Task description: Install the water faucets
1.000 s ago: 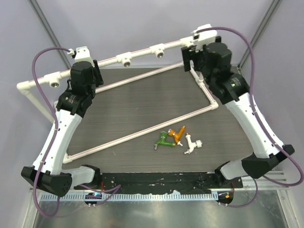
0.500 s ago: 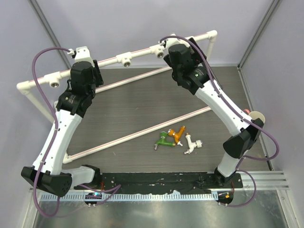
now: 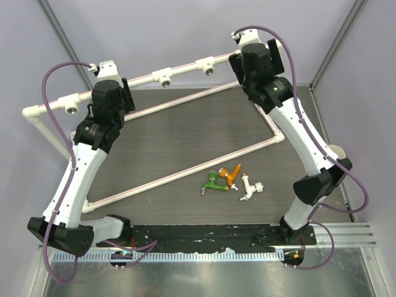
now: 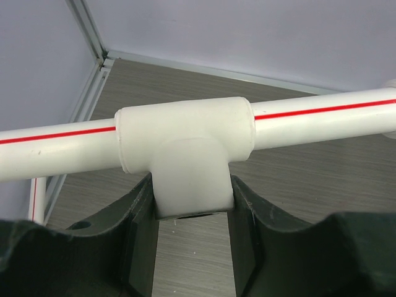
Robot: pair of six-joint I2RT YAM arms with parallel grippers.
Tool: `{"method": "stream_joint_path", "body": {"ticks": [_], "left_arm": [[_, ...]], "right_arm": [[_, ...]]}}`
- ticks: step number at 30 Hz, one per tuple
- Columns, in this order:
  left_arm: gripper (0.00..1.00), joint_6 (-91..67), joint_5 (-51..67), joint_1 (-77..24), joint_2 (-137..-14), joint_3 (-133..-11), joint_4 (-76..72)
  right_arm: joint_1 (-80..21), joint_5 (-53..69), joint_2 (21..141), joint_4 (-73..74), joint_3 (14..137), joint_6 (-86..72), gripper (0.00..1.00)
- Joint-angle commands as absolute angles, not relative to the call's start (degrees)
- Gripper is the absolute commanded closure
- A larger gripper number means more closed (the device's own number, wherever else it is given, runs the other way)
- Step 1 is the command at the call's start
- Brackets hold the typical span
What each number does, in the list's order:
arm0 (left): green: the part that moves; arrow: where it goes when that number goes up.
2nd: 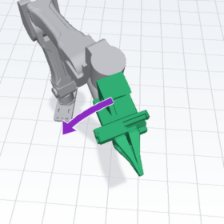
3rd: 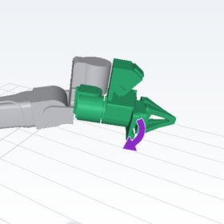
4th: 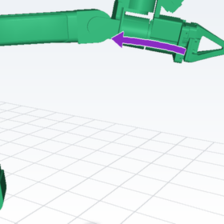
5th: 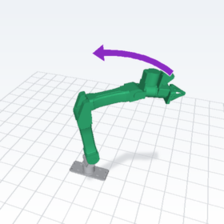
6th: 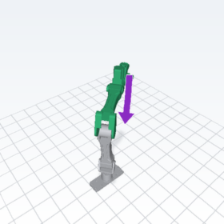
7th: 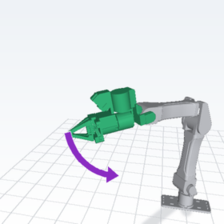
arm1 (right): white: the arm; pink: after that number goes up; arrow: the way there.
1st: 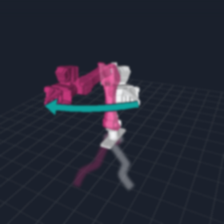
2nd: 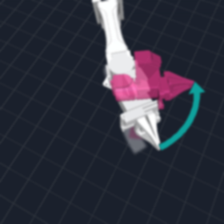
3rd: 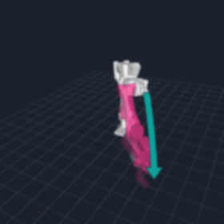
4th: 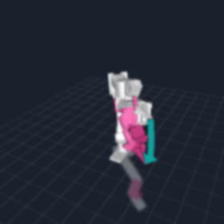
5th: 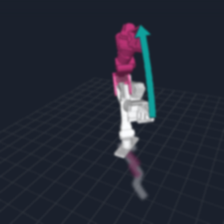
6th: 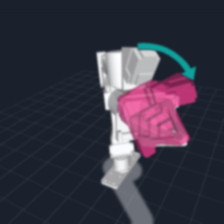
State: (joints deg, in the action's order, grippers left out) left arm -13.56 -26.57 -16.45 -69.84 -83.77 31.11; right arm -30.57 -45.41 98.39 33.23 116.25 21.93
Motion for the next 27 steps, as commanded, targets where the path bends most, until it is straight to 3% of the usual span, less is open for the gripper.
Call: {"method": "stream_joint_path", "body": {"ticks": [1, 8, 14, 17, 18, 23, 27], "left_arm": [[1.0, -14.0, -29.8, -14.4, -67.6, -83.9, 30.1], [1.0, -14.0, -29.7, -14.4, -67.7, -83.9, 30.1], [1.0, -14.0, -29.6, -14.3, -67.8, -83.9, 30.1], [1.0, -14.0, -29.6, -14.3, -67.8, -83.9, 30.1], [1.0, -14.0, -29.6, -14.3, -67.8, -83.9, 30.1], [1.0, -14.1, -29.4, -14.2, -67.9, -83.9, 30.0], [1.0, -14.1, -29.2, -14.2, -67.8, -83.9, 30.1]], "right_arm": [[-23.7, -39.7, 94.0, 36.6, 119.7, 13.1, 0.04], [-11.6, -14.1, 92.5, 38.8, 117.3, -1.6, 0.07], [-5.1, 5.1, 93.3, 37.8, 115.2, -11.2, 0.22], [-2.3, 12.3, 93.3, 34.2, 111.9, -16.3, 0.39], [-1.6, 14.0, 93.3, 33.3, 110.8, -17.6, 0.51], [4.1, 26.5, 92.0, 23.3, 101.0, -28.9, 0.89], [7.4, 34.2, 90.3, 11.0, 91.5, -40.0, 0.99]]}}
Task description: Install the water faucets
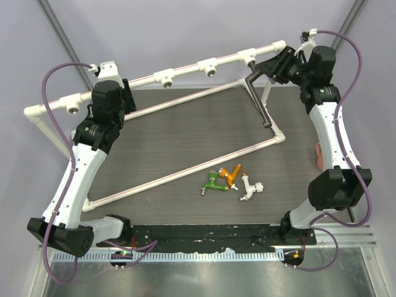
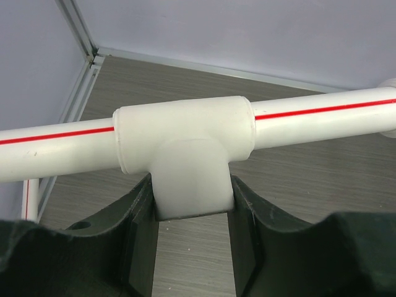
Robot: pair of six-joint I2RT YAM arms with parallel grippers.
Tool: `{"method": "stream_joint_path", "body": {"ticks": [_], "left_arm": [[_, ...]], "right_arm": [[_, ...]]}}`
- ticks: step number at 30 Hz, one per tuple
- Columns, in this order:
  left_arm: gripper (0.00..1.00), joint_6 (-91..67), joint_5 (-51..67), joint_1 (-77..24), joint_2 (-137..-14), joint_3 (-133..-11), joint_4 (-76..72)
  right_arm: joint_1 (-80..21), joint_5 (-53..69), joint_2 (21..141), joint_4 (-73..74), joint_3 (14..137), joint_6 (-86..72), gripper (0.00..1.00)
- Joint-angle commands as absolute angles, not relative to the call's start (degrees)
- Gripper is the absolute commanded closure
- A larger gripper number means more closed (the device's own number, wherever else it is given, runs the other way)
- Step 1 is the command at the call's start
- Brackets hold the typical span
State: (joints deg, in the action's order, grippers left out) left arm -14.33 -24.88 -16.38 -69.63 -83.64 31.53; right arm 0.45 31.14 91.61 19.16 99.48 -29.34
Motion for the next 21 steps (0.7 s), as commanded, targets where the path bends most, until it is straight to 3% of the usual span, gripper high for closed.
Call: {"method": "stream_joint_path", "body": {"ticks": [1, 7, 12, 15, 21], "left_arm": [[1.0, -14.2, -29.2, -14.2, -67.9, -83.9, 30.1], [1.0, -14.2, -28.9, -14.1, -67.8, -83.9, 30.1], [1.0, -14.2, -28.9, -14.0, -67.6, -83.9, 30.1], [1.0, -14.3, -28.8, -13.9, -67.7, -83.9, 30.0], [1.0, -14.4, -28.7, -13.9, -67.5, -83.9, 30.1]], "right_arm": [[7.8, 35.6, 89.9, 5.3, 87.8, -42.9, 0.99], [9.7, 42.2, 90.7, -21.7, 74.6, -68.1, 0.99], [9.6, 43.2, 93.0, -29.0, 72.3, -77.1, 0.99], [9.6, 43.3, 93.2, -29.0, 72.6, -76.9, 0.88], [9.6, 42.9, 90.4, -20.7, 76.4, -67.8, 0.38]]}}
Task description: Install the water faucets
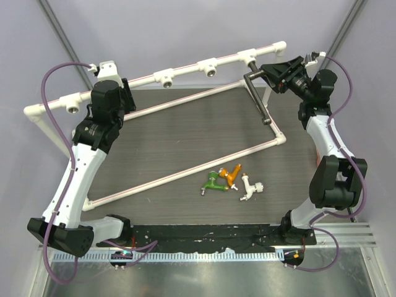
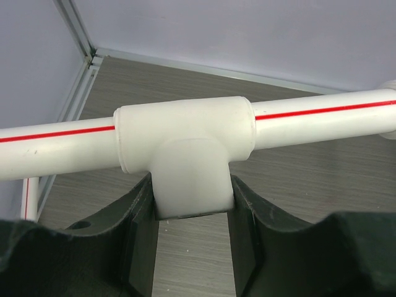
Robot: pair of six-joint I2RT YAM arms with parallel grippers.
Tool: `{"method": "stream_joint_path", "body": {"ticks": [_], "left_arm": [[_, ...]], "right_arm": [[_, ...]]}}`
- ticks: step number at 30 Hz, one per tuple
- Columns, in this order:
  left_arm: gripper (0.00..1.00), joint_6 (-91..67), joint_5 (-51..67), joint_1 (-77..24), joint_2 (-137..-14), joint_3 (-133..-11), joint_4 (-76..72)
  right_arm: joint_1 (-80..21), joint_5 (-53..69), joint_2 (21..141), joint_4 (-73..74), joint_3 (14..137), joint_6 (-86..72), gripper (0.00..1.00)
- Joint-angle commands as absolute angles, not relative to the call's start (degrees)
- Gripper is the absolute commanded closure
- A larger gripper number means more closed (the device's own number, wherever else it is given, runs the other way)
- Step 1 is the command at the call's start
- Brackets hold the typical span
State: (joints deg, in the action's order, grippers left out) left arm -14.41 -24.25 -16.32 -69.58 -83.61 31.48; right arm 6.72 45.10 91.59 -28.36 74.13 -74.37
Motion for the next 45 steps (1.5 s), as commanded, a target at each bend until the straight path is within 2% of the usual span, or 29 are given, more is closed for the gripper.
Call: {"method": "stream_joint_path", "body": {"ticks": [1, 4, 6, 14, 18, 19, 22, 28, 29, 32, 37, 45], "left_arm": [[1.0, -14.4, -28.7, -13.8, -67.5, -83.9, 30.1], [1.0, -14.5, -28.6, -13.7, -67.7, -83.9, 30.1], [1.0, -14.6, -28.4, -13.7, -67.6, -84.0, 30.1], [1.0, -14.5, -28.3, -13.6, -67.6, -84.0, 30.1], [1.0, -14.5, -28.5, -13.6, -67.4, -84.1, 30.1], [1.0, -14.5, -28.5, -13.6, -67.5, -84.0, 30.1], [1.0, -14.5, -28.5, -13.6, -67.3, -84.0, 30.1], [1.0, -14.5, -28.5, -13.6, -67.2, -84.0, 30.1], [1.0, -14.5, -28.5, -13.5, -67.1, -84.0, 30.0], [1.0, -14.5, -28.5, -13.5, -67.1, -84.0, 30.1], [1.0, -14.6, -28.2, -13.4, -67.0, -84.0, 30.0], [1.0, -14.9, -27.7, -13.1, -67.1, -84.0, 30.1]], "right_arm": [[9.6, 42.8, 90.1, -16.3, 77.2, -63.3, 0.29], [9.6, 40.2, 87.5, -6.0, 80.7, -53.4, 0.18], [9.6, 37.1, 85.7, -0.5, 83.7, -48.3, 0.14], [4.8, 21.6, 81.1, 21.7, 93.1, -28.0, 0.09], [-8.4, 1.3, 82.0, 35.7, 104.6, -10.5, 0.08], [-13.3, -7.5, 82.4, 37.2, 106.2, -8.4, 0.09], [-22.5, -21.1, 84.8, 41.5, 111.1, -1.5, 0.08], [-36.5, -43.6, 90.4, 42.7, 115.4, 13.1, 0.08], [-39.8, -50.8, 91.7, 42.5, 116.0, 15.2, 0.08], [-42.8, -60.7, 95.9, 40.9, 116.8, 22.7, 0.08], [-43.8, -65.3, 99.2, 36.6, 115.3, 30.4, 0.1], [-43.7, -73.5, 101.9, 19.1, 108.6, 44.6, 0.14]]}}
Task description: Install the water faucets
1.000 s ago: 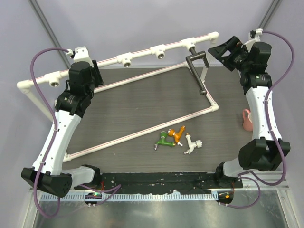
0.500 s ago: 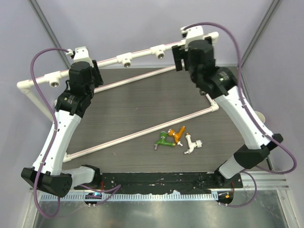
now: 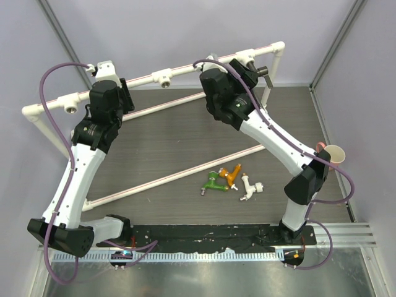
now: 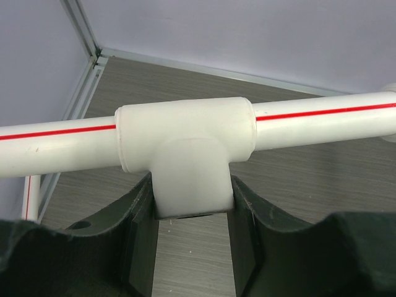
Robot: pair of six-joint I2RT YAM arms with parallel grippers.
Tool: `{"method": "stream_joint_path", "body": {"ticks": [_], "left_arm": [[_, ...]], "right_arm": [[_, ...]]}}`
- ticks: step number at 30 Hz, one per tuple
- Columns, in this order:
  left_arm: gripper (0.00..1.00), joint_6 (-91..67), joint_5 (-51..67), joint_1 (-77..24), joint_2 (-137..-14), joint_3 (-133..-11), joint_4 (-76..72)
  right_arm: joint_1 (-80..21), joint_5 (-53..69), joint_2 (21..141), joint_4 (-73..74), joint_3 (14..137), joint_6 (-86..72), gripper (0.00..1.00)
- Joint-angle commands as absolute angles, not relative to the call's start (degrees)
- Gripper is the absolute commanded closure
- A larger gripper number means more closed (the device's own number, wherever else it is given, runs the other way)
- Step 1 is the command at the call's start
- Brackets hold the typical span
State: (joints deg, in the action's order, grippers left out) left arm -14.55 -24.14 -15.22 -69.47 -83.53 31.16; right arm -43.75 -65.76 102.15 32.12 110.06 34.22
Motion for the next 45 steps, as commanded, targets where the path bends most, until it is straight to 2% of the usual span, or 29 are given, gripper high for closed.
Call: {"method": "stream_joint_path", "body": {"ticks": [1, 6, 12, 15, 16, 18, 19, 20, 22, 25, 30, 34, 39, 45], "left_arm": [[1.0, -14.9, -27.7, -13.2, -67.0, -84.0, 30.1], [1.0, -14.9, -27.7, -13.1, -66.9, -84.0, 30.0], [1.0, -14.8, -27.7, -13.0, -66.9, -84.0, 30.1], [1.0, -14.8, -27.6, -12.9, -66.9, -84.0, 30.0], [1.0, -14.9, -27.5, -12.8, -67.0, -84.0, 30.1], [1.0, -14.9, -27.5, -12.8, -66.9, -84.0, 30.1], [1.0, -14.9, -27.5, -12.7, -67.0, -84.0, 30.1], [1.0, -14.9, -27.5, -12.7, -66.9, -84.0, 30.0], [1.0, -14.9, -27.4, -12.6, -67.0, -84.0, 30.1], [1.0, -14.9, -27.4, -12.6, -66.9, -84.0, 30.1], [1.0, -14.9, -27.3, -12.5, -66.9, -84.0, 30.1], [1.0, -14.9, -27.3, -12.4, -67.0, -84.0, 30.1], [1.0, -14.9, -27.5, -12.4, -66.8, -84.0, 30.0], [1.0, -14.9, -27.5, -12.3, -66.9, -83.9, 30.1]], "right_arm": [[-43.6, -73.8, 102.0, 17.0, 107.2, 46.2, 0.14], [-42.4, -75.9, 104.5, 6.8, 105.2, 54.7, 0.17], [-40.7, -76.7, 104.3, 3.7, 103.4, 55.4, 0.27], [-40.0, -76.6, 103.6, 2.3, 102.8, 55.7, 0.39], [-40.0, -76.5, 103.4, 2.1, 102.8, 55.5, 0.5], [-40.0, -75.4, 102.7, 2.4, 102.9, 54.3, 0.62], [-39.8, -74.8, 102.5, 4.7, 103.6, 53.4, 0.75], [-39.9, -72.6, 102.4, 7.3, 104.5, 49.1, 0.81], [-39.7, -69.3, 102.6, 18.5, 109.3, 42.6, 0.89], [-38.4, -59.1, 102.7, 31.1, 116.4, 28.2, 0.97], [-32.9, -41.4, 102.0, 41.2, 124.3, 11.3, 0.99], [-25.9, -20.9, 100.1, 43.9, 126.4, 1.2, 0.99], [-14.2, 2.4, 98.9, 42.6, 125.2, -11.0, 0.99], [-4.2, 26.8, 97.4, 32.2, 117.6, -26.2, 0.99]]}}
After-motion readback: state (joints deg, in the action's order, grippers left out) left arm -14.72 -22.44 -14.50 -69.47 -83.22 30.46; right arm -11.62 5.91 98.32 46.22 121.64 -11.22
